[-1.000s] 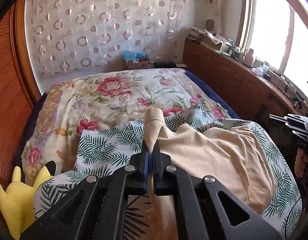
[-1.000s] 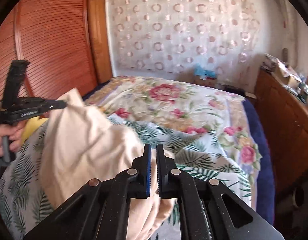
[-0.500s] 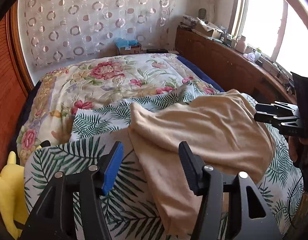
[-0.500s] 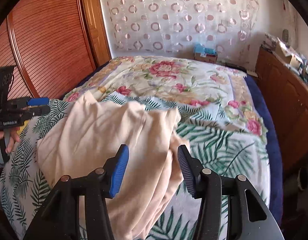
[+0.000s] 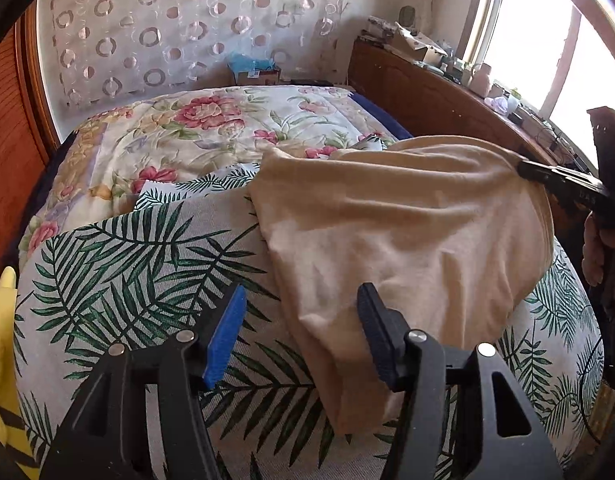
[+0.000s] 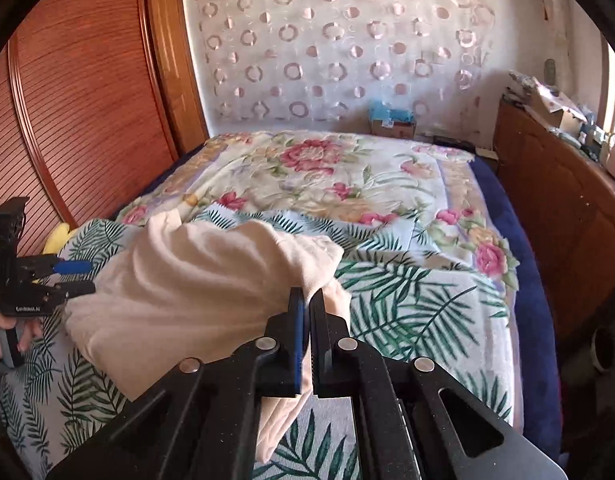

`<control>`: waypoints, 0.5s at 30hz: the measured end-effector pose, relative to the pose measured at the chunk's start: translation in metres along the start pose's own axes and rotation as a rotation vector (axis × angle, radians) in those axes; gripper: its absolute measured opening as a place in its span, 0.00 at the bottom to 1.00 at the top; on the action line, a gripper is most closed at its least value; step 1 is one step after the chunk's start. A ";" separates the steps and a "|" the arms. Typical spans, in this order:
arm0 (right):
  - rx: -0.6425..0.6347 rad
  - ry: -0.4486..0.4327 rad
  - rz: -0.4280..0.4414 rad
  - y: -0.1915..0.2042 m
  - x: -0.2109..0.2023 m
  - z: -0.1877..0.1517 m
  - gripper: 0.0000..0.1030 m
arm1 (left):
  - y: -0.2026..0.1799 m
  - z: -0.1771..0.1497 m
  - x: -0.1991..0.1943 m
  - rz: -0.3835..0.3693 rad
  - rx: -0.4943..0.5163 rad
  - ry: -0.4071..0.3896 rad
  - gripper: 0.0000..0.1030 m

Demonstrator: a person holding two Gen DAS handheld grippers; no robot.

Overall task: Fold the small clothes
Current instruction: 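Grasp the folded shirt with the right gripper while the left gripper grasps it too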

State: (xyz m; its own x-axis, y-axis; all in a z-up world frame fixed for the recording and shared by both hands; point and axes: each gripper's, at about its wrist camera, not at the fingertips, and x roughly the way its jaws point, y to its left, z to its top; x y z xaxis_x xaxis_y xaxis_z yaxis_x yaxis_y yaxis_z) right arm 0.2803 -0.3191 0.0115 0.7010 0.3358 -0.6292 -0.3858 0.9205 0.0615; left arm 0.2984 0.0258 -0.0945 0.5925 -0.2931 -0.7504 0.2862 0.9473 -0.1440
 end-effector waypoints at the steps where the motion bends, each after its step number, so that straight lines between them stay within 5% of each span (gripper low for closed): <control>1: -0.007 0.018 0.004 0.003 0.002 -0.001 0.02 | 0.000 0.000 0.000 0.000 -0.001 -0.002 0.57; 2: -0.014 0.025 -0.006 0.006 0.004 -0.001 0.06 | 0.000 0.001 0.002 0.003 -0.006 0.000 0.57; 6: 0.014 0.031 -0.015 0.010 0.016 0.002 0.50 | 0.004 0.002 0.011 -0.004 -0.041 0.017 0.57; 15: 0.115 0.149 0.029 0.004 0.042 0.002 0.62 | 0.007 0.003 0.021 -0.031 -0.075 0.026 0.57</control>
State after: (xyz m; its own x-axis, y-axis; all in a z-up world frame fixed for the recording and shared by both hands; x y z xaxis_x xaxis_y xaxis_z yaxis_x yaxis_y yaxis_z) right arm 0.3097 -0.3006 -0.0134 0.5908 0.3376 -0.7328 -0.3279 0.9303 0.1642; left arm 0.3146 0.0256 -0.1094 0.5638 -0.3202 -0.7613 0.2462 0.9451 -0.2151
